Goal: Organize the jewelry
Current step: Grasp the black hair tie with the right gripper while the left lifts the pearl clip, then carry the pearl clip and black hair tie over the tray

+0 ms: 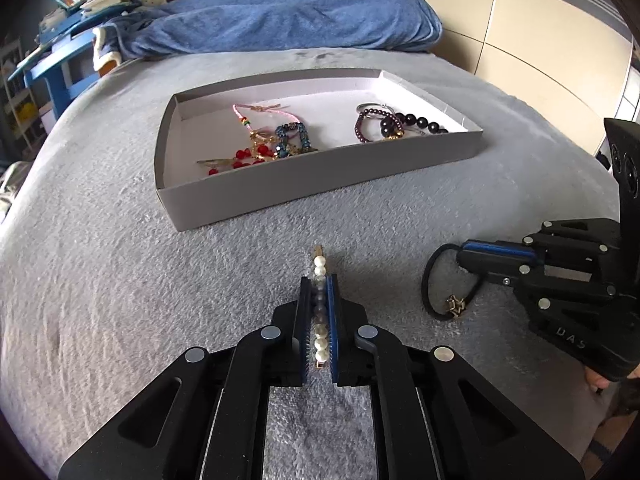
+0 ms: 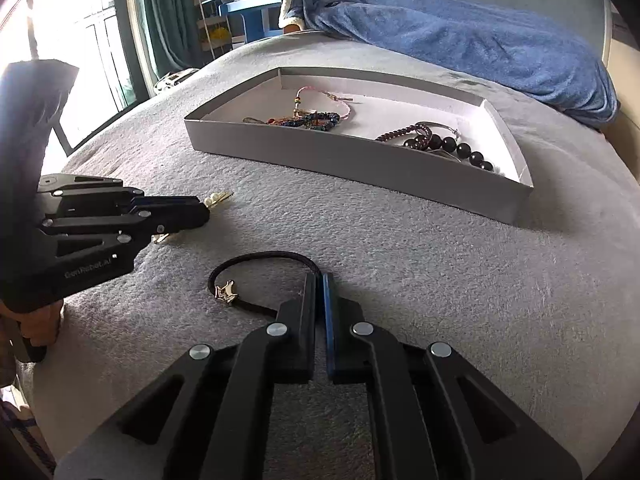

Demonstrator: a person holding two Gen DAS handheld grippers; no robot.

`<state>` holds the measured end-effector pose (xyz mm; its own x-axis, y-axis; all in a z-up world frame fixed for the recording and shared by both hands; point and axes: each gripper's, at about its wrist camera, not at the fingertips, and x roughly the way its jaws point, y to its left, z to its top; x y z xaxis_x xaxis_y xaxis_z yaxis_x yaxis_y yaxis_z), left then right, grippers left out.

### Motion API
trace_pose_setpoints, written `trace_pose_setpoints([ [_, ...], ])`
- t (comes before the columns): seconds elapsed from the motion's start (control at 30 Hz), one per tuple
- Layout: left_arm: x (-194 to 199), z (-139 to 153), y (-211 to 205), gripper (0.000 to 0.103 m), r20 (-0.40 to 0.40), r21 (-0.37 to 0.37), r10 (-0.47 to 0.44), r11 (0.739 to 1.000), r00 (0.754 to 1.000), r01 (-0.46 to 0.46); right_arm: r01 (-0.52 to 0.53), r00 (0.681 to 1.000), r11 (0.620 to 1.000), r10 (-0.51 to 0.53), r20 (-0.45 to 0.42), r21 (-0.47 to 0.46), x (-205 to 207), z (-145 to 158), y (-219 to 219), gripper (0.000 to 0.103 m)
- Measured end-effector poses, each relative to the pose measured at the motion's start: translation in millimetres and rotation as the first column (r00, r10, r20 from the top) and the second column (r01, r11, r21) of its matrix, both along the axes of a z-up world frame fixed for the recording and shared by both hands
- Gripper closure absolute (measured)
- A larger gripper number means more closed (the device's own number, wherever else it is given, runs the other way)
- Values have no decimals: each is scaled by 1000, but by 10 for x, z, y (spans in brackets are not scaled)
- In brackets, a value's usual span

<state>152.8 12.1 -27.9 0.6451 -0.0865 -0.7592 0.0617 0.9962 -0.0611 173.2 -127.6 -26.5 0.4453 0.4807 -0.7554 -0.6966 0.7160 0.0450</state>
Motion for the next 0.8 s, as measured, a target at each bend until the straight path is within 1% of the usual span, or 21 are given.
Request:
trace_pose_setpoints([
  [0.13,-1,-18,-15,90,-6,14,3,1000,1000,-3,-1,1000,1000,1,-11,-2,16,-7,0,100],
  [0.3,2,-40,-100,89,-10,72,-1,997,1000,2,-2,999,1000,3,-43,16,72,-19,-12,99],
  [0.4,-8,-39,-115,90,-1,87,-2,996,1000,2,-3,998,1000,5,-58,30,94,-27,-26,99],
  [0.57,-26,-17,-109,97,13,77,-13,997,1000,12,-5,999,999,7,-49,42,79,-10,-43,100],
  [0.7,-64,55,-87,97,44,47,-22,999,999,20,0,999,997,3,-43,74,73,48,-97,100],
  [0.8,-105,158,-66,97,83,26,-29,999,996,27,10,999,995,-7,-31,103,65,119,-141,100],
])
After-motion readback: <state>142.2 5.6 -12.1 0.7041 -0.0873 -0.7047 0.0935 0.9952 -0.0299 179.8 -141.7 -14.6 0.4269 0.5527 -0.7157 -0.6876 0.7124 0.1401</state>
